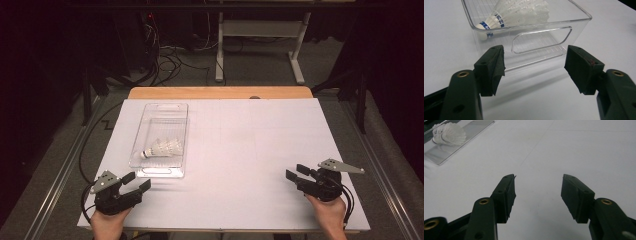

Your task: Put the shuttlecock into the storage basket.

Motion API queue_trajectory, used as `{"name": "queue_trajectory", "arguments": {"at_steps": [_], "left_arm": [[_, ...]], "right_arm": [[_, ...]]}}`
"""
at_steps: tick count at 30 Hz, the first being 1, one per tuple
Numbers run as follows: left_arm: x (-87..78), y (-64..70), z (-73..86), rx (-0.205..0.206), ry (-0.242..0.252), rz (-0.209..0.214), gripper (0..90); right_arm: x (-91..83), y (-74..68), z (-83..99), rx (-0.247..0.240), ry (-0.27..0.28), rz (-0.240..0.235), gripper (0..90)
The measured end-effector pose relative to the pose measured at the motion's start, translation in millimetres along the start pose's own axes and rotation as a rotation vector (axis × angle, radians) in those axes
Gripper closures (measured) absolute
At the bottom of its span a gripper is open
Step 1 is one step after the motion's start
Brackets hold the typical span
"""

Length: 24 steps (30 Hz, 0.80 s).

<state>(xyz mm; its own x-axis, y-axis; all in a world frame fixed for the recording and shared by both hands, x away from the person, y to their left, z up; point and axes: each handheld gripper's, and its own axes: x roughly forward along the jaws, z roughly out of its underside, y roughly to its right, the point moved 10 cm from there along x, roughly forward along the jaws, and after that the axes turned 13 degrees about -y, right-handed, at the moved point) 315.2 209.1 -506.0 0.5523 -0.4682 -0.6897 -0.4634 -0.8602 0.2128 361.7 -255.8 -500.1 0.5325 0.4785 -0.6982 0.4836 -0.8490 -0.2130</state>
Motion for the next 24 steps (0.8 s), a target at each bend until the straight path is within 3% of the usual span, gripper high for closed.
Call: {"name": "queue_trajectory", "arguments": {"at_steps": [24], "left_arm": [[-1.9,0.3,-0.2,0.002,0.005,0.008,32.9]], "right_arm": [[-6.9,11.6,14.4,0.02,0.016,0.022,45.2]]}}
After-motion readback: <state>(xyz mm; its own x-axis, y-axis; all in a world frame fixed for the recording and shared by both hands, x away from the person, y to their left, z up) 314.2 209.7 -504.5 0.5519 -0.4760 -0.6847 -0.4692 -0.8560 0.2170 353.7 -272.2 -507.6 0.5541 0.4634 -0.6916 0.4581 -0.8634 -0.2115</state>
